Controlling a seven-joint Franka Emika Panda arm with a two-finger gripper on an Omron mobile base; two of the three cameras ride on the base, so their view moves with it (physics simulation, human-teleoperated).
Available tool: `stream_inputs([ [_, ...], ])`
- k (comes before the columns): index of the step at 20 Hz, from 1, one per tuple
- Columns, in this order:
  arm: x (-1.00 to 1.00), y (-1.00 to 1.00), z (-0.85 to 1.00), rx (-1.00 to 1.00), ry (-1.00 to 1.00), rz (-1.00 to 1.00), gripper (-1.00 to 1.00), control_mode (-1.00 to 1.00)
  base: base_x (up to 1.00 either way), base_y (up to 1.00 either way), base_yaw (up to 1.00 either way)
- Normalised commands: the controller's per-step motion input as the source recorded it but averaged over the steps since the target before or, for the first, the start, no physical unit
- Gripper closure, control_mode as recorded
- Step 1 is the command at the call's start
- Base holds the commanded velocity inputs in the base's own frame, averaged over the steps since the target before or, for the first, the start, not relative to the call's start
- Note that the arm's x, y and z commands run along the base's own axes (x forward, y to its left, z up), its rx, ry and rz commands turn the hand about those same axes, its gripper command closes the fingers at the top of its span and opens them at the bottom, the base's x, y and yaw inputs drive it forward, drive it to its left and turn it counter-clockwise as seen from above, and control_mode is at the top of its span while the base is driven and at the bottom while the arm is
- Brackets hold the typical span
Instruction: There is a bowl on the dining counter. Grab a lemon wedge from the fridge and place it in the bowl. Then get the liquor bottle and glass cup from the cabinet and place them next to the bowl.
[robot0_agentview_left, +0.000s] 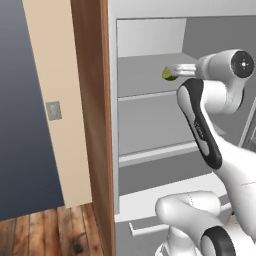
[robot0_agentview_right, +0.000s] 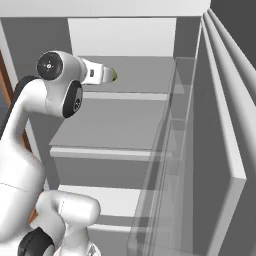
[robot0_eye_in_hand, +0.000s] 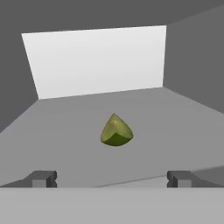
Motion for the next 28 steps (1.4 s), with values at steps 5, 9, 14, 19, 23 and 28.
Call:
stream_inputs([
  [5, 0.26, 0.0, 0.0, 0.01, 0.11, 0.0, -1.0, -1.0, 0.0, 0.0, 0.0],
  [9, 0.15, -0.02, 0.0, 0.02, 0.13, 0.0, -1.0, -1.0, 0.0, 0.0, 0.0],
  [14, 0.2, 0.0, -0.08, 0.03, 0.05, 0.0, -1.0, -1.0, 0.0, 0.0, 0.0],
  [19, 0.29, 0.0, -0.2, 0.03, 0.0, 0.0, -1.0, -1.0, 0.0, 0.0, 0.0],
  [23, 0.35, 0.0, -0.28, 0.02, 0.0, 0.0, -1.0, -1.0, 0.0, 0.0, 0.0],
  [28, 0.48, 0.0, -0.12, 0.04, 0.0, 0.0, -1.0, -1.0, 0.0, 0.0, 0.0],
])
